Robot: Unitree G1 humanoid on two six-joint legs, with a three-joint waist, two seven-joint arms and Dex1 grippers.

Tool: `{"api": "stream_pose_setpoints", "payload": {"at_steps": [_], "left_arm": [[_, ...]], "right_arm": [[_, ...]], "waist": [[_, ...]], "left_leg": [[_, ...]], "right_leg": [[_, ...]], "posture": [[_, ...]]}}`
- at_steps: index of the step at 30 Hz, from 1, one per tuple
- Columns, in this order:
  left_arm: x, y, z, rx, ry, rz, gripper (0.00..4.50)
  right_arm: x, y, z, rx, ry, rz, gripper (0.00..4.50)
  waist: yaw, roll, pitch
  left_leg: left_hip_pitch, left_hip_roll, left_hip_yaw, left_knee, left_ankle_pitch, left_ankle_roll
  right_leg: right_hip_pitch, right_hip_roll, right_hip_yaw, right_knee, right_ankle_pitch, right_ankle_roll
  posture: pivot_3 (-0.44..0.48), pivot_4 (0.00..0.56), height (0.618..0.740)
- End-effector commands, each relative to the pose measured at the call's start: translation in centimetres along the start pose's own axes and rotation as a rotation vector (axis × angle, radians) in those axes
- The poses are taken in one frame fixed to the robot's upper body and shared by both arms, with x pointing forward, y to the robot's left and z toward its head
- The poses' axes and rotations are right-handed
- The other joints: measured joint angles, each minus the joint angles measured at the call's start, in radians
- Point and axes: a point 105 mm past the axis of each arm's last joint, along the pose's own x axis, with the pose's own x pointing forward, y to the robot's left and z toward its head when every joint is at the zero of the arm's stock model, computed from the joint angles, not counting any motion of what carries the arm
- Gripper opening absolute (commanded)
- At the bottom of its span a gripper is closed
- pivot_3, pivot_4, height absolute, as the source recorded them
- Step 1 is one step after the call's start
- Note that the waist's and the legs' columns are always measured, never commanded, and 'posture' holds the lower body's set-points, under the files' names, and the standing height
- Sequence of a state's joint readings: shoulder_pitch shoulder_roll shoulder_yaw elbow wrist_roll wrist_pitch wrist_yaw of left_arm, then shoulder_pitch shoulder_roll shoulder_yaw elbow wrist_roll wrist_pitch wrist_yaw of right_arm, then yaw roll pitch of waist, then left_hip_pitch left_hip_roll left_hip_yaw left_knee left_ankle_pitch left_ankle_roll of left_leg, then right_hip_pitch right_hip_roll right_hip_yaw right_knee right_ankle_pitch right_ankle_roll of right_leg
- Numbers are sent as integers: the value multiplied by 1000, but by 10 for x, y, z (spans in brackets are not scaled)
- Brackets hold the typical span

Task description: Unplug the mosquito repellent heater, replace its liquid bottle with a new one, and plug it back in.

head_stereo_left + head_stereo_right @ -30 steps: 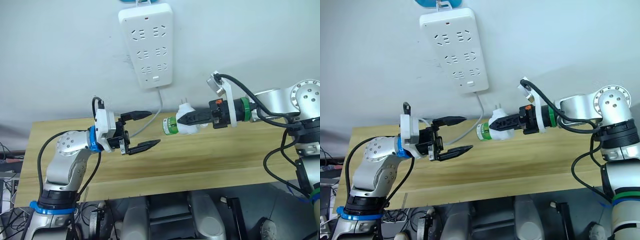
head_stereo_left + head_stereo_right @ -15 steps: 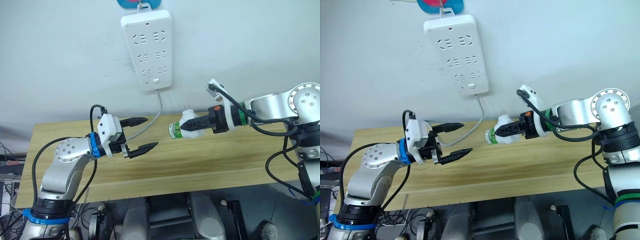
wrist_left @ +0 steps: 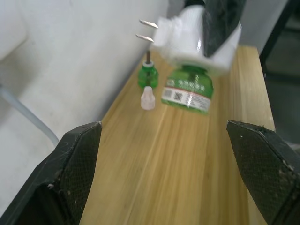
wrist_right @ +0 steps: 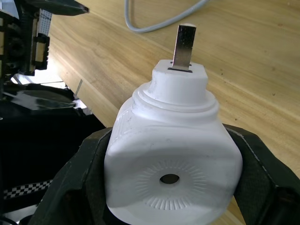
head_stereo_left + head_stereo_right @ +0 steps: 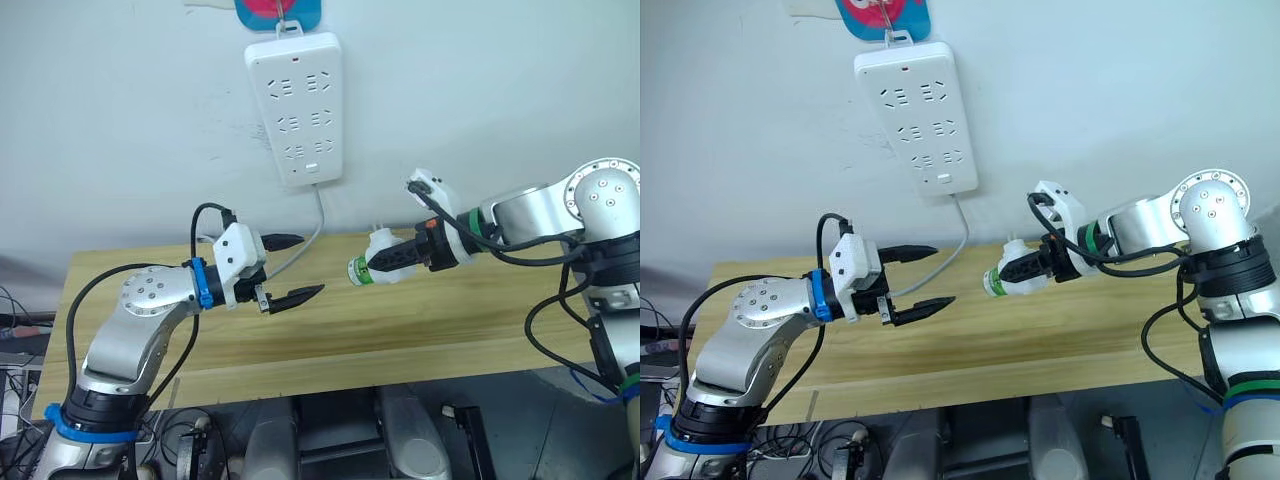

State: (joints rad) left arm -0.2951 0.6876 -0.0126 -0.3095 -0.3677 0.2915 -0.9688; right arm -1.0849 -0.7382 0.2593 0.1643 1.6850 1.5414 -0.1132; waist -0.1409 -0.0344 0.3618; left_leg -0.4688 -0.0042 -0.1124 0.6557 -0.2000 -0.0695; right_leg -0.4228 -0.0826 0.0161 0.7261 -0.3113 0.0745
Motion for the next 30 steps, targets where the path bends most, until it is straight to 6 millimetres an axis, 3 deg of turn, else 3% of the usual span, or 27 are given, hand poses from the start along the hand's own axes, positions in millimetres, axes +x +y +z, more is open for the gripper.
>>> {"api": "stream_pose_setpoints", "payload": {"at_steps": [1,17,30], "left_arm": [[1,-4,1,77,11,-15,4455],[15,-19,-11,118,7,-102,4455],[49,-14,-16,153,2,-97,4455]], "right_arm": [[-6,9,7,-45,-19,21,3075],[12,3,3,-42,-4,-17,3075],[14,7,8,-48,-4,-15,3075]], "waist": [[0,0,-4],[0,0,-15],[-2,0,-16]], "left_leg": [[0,0,0,0,0,0],[0,0,0,0,0,0],[0,0,0,0,0,0]], "right_leg": [[0,0,0,0,0,0],[0,0,0,0,0,0],[0,0,0,1,0,0]], "posture": [[-201,251,730],[-201,246,730],[-206,255,730]]}}
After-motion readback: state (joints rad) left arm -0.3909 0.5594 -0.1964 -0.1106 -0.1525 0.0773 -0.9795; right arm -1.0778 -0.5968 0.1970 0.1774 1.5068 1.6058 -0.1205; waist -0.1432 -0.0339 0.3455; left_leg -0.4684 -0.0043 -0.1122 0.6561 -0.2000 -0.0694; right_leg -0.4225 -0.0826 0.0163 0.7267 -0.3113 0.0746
